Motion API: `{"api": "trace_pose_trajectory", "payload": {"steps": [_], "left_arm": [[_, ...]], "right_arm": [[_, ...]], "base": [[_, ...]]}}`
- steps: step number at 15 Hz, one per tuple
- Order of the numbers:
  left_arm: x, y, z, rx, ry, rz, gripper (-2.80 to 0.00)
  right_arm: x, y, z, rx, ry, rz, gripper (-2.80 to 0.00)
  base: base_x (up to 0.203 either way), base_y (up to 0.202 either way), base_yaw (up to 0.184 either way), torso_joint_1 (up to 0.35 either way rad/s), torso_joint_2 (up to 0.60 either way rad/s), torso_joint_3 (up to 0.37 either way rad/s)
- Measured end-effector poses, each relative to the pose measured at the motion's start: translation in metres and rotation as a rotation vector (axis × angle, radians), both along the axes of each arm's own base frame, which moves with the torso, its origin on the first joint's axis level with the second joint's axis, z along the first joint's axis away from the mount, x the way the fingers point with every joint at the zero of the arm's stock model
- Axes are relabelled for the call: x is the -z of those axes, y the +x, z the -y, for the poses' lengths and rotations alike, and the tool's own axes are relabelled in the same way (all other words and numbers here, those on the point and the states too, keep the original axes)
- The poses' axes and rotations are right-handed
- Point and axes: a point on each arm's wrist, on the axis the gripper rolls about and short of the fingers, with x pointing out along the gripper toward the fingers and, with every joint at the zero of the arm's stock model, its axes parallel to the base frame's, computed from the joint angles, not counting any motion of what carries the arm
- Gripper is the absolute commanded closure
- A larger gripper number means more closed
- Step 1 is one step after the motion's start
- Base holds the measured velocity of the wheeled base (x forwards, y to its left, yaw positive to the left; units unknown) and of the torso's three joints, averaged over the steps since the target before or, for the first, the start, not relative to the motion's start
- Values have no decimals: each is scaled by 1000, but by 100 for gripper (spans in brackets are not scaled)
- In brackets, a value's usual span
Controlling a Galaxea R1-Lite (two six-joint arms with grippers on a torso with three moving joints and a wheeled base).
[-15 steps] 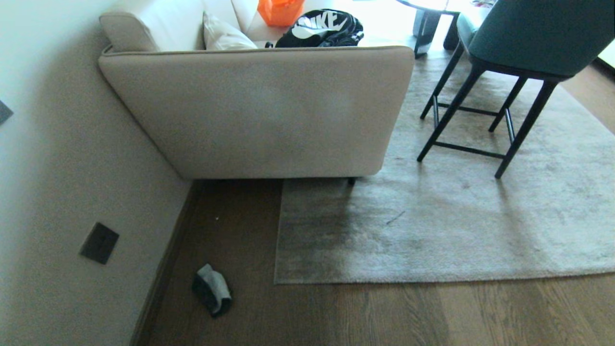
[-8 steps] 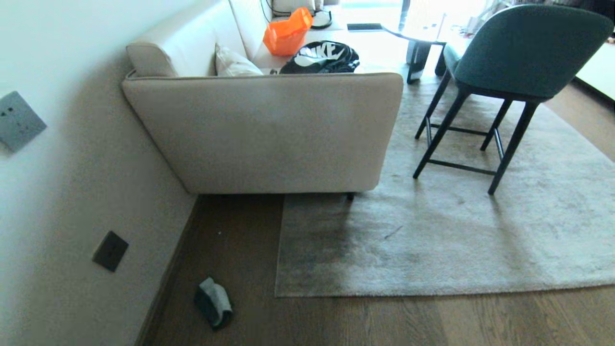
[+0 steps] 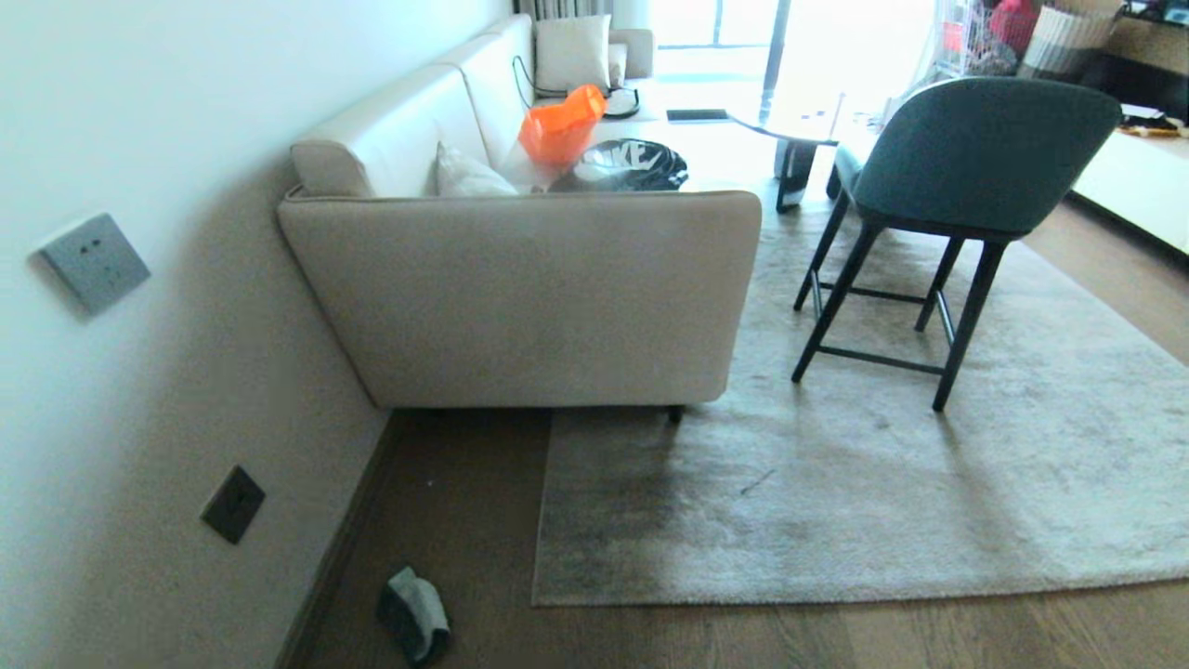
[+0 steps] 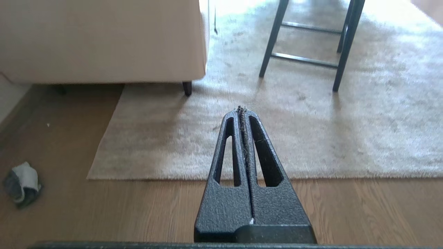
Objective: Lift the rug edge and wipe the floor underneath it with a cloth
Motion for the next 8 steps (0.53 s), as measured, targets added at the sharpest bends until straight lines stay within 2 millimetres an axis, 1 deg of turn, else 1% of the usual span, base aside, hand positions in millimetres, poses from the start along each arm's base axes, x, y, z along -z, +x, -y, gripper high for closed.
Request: {"api": "trace_pose_trajectory", "payload": {"steps": [3, 5, 8], "left_arm": [[0, 0, 0, 0, 0, 0, 0], [0, 0, 0, -2, 0, 0, 0], [0, 0, 0, -5, -2, 0, 0]], "right_arm": [[0, 0, 0, 0, 0, 0, 0], [0, 0, 0, 0, 0, 0, 0], [0, 0, 0, 0, 1, 0, 0]], "base": [[0, 0, 0, 0, 0, 0], [0, 0, 0, 2, -1, 96], [0, 0, 0, 3, 2, 23]]}}
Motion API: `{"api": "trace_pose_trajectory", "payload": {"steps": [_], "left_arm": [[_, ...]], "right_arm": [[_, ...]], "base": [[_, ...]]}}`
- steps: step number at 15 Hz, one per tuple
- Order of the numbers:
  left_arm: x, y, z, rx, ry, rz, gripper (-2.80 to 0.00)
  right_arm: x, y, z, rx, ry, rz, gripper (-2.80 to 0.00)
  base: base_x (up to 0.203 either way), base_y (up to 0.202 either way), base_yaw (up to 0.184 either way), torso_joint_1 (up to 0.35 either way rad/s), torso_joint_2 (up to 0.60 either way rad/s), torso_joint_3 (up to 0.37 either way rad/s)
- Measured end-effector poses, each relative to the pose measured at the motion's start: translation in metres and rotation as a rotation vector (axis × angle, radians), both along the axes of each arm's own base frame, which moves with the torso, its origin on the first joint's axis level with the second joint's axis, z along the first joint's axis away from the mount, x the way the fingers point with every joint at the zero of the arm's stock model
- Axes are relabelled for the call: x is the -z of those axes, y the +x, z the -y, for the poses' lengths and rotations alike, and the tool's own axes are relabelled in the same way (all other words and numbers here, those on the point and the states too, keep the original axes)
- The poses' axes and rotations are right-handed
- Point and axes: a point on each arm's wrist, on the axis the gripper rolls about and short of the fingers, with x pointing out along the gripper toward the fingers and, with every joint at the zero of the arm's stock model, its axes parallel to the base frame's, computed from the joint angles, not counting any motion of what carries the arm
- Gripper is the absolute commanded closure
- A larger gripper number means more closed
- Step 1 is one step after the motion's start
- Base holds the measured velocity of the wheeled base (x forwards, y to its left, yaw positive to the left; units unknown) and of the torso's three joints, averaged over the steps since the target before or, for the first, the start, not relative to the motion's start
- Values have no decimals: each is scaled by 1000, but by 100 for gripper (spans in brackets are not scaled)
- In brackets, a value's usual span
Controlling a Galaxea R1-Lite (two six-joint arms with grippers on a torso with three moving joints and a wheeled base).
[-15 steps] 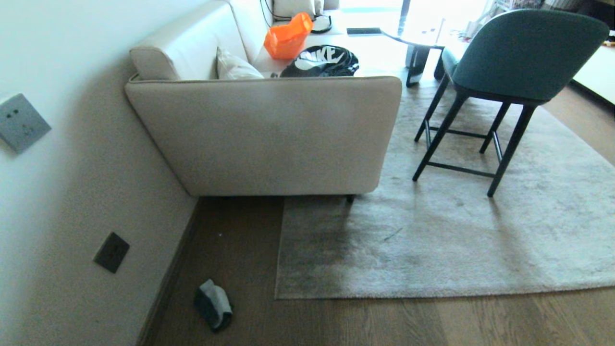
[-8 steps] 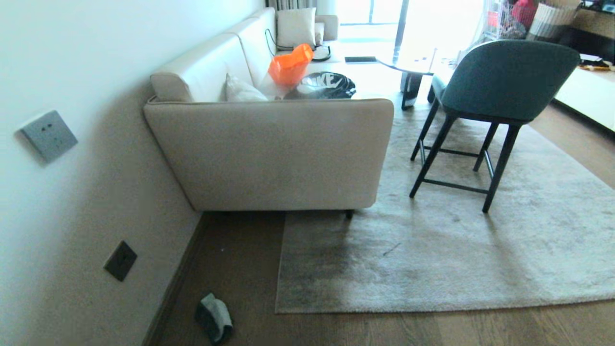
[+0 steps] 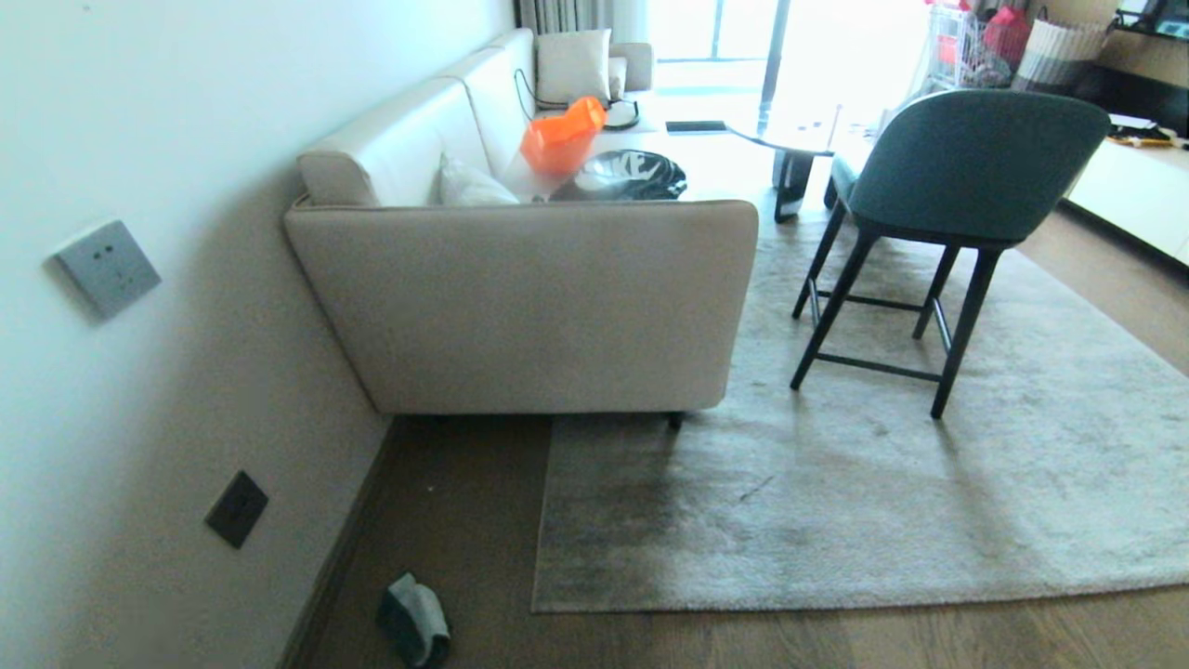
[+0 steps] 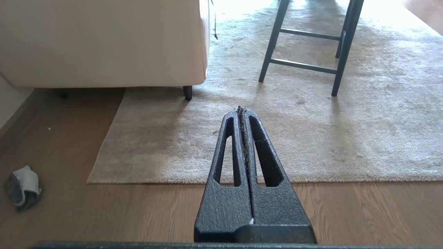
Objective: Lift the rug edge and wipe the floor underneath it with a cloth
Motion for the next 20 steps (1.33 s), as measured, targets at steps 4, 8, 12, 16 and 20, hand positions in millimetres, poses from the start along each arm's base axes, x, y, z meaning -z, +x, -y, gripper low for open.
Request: {"api": "trace_pose_trajectory", "payload": {"steps": [4, 8, 12, 16, 20], "left_arm": [[0, 0, 0, -1, 0, 0, 0], [0, 0, 0, -2, 0, 0, 0], [0, 0, 0, -2, 0, 0, 0], [0, 0, 0, -2, 0, 0, 0], [0, 0, 0, -3, 0, 0, 0]], "right_arm": [[0, 0, 0, 0, 0, 0, 0], [0, 0, 0, 0, 0, 0, 0], [0, 0, 0, 0, 0, 0, 0], [0, 0, 0, 0, 0, 0, 0], [0, 0, 0, 0, 0, 0, 0]], "base": [[0, 0, 0, 0, 0, 0], [0, 0, 0, 0, 0, 0], [0, 0, 0, 0, 0, 0], [0, 0, 0, 0, 0, 0], [0, 0, 0, 0, 0, 0]]}}
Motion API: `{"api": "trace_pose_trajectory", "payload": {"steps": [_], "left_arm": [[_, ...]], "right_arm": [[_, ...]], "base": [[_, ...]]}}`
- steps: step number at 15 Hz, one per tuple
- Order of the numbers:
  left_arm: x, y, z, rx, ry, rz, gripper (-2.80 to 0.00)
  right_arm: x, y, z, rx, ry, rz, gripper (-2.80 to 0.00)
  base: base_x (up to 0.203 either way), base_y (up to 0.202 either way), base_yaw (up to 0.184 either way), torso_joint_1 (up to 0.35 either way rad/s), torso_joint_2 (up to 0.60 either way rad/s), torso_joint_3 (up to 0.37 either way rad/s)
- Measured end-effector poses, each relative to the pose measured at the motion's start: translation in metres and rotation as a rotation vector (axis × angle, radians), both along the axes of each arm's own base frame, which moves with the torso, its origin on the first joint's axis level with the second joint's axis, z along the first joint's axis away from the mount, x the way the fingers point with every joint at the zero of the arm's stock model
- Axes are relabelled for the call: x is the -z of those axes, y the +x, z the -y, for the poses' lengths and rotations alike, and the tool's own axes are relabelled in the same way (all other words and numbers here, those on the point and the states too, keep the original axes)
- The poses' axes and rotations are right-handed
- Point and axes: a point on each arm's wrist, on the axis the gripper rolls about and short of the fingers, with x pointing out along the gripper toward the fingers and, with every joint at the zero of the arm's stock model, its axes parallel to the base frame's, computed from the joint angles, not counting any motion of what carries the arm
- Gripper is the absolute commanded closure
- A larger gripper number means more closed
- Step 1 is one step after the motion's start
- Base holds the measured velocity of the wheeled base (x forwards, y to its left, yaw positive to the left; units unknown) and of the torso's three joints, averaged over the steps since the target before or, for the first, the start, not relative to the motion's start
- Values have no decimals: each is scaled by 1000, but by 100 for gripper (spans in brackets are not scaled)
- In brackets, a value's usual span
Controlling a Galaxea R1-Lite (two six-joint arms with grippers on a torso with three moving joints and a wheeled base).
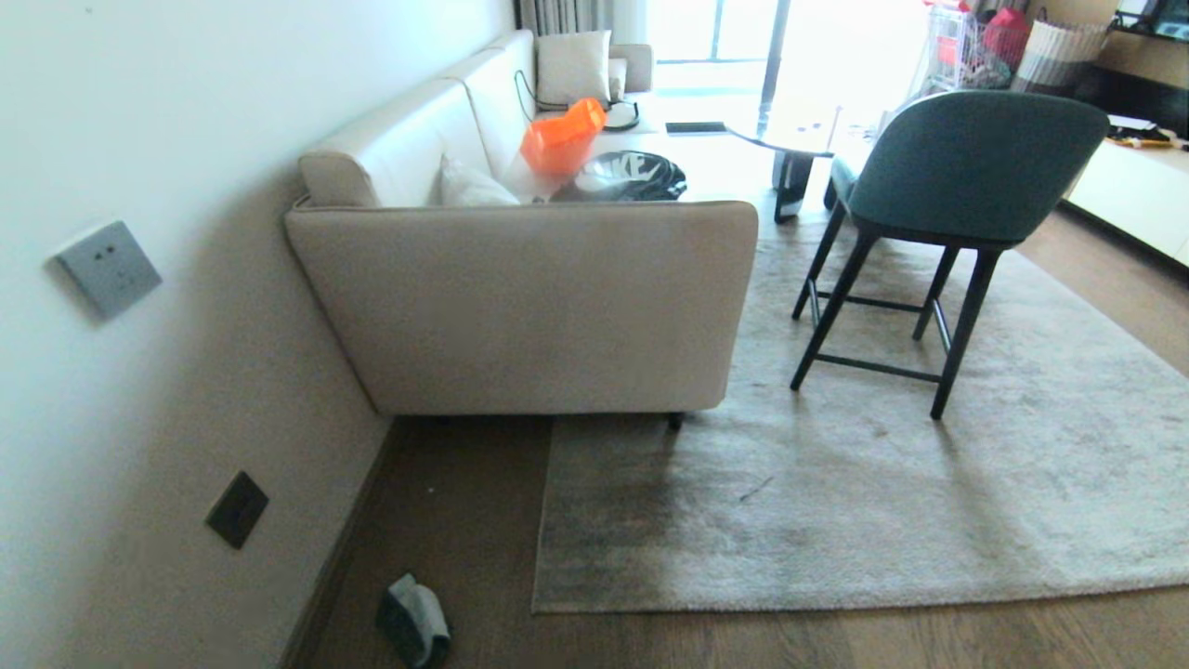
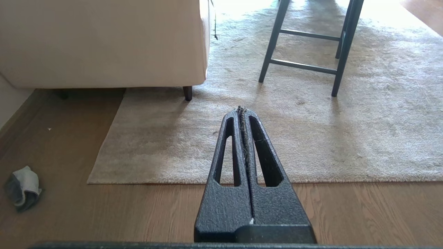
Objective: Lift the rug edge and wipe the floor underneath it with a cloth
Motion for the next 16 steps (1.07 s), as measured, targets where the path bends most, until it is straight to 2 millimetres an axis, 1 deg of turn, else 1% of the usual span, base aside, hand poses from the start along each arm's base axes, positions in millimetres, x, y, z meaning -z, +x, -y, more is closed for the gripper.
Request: {"api": "trace_pose_trajectory", "payload": {"steps": [16], "left_arm": [[0, 0, 0, 0, 0, 0, 0]], "right_arm": [[0, 0, 0, 0, -5, 0, 0]], "base": [[0, 0, 0, 0, 0, 0]]}}
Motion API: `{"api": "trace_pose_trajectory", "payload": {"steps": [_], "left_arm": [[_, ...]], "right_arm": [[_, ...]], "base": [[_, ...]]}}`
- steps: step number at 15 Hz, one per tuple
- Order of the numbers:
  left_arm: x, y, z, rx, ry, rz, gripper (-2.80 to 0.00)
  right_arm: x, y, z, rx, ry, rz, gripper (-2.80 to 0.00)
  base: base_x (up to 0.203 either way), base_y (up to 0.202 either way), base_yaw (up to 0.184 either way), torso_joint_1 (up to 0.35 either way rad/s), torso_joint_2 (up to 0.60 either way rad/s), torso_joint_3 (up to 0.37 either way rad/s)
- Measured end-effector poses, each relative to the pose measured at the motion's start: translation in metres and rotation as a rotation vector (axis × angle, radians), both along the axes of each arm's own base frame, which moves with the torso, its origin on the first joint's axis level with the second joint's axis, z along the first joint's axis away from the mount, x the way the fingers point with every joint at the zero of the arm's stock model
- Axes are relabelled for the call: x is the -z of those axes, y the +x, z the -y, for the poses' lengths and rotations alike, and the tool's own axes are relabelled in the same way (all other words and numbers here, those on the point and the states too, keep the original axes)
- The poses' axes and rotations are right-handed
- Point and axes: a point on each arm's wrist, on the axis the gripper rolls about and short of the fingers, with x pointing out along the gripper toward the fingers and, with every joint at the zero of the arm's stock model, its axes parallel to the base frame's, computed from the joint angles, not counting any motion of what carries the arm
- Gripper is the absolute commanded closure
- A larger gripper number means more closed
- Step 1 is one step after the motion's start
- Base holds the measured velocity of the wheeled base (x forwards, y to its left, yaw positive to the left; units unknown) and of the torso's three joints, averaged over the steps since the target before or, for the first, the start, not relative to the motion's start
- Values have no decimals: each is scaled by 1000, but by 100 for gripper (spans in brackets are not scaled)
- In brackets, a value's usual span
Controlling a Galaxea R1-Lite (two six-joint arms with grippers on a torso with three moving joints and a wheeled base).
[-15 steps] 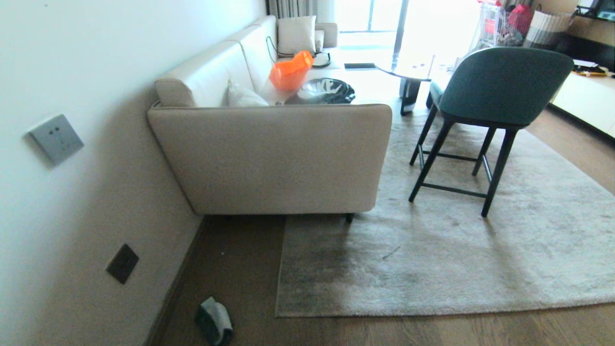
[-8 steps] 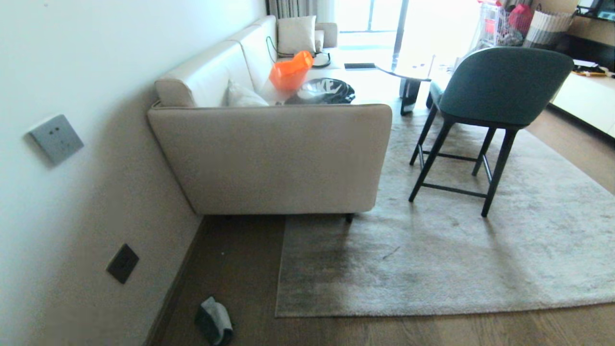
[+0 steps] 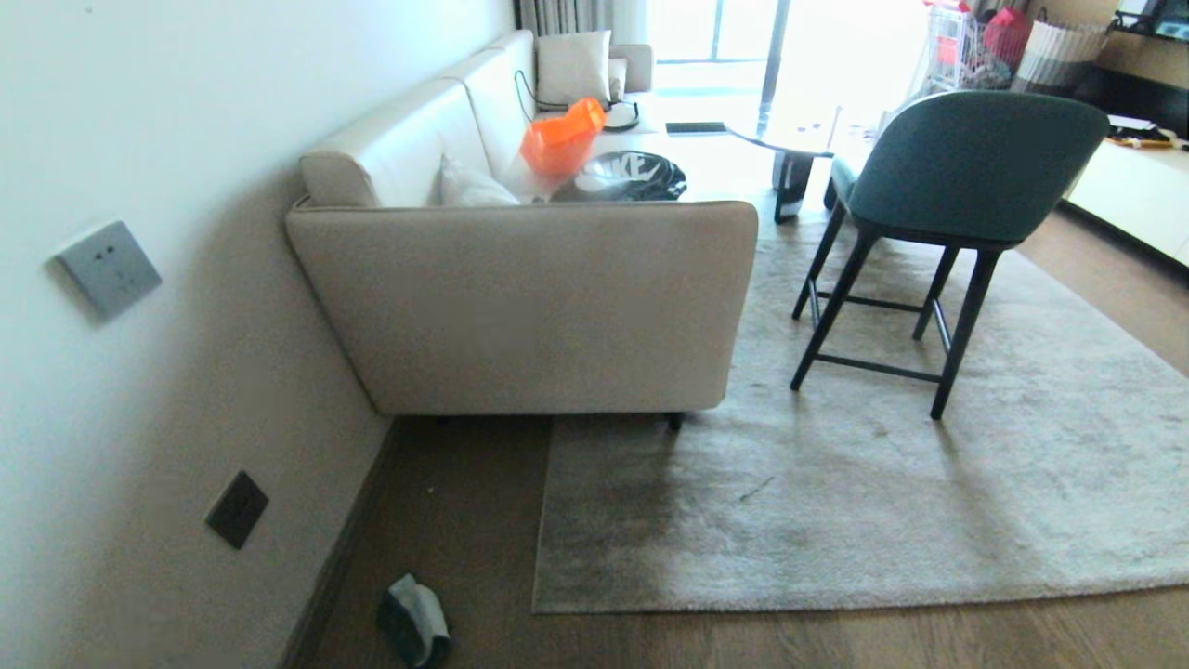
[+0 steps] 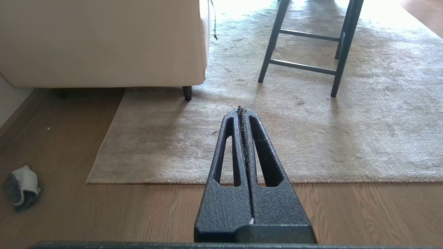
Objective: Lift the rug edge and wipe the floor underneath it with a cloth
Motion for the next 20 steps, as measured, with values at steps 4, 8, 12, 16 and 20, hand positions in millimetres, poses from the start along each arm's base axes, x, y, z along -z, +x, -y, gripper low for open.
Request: {"api": "trace_pose_trajectory", "payload": {"steps": [4, 8, 12, 16, 20], "left_arm": [[0, 0, 0, 0, 0, 0, 0], [0, 0, 0, 0, 0, 0, 0], [0, 0, 0, 0, 0, 0, 0], [0, 0, 0, 0, 0, 0, 0], [0, 0, 0, 0, 0, 0, 0]], "right_arm": [[0, 0, 0, 0, 0, 0, 0], [0, 0, 0, 0, 0, 0, 0], [0, 0, 0, 0, 0, 0, 0], [0, 0, 0, 0, 0, 0, 0], [0, 0, 0, 0, 0, -1, 0]], "base": [[0, 0, 0, 0, 0, 0], [0, 0, 0, 0, 0, 0], [0, 0, 0, 0, 0, 0], [0, 0, 0, 0, 0, 0], [0, 0, 0, -14, -145, -163]]}}
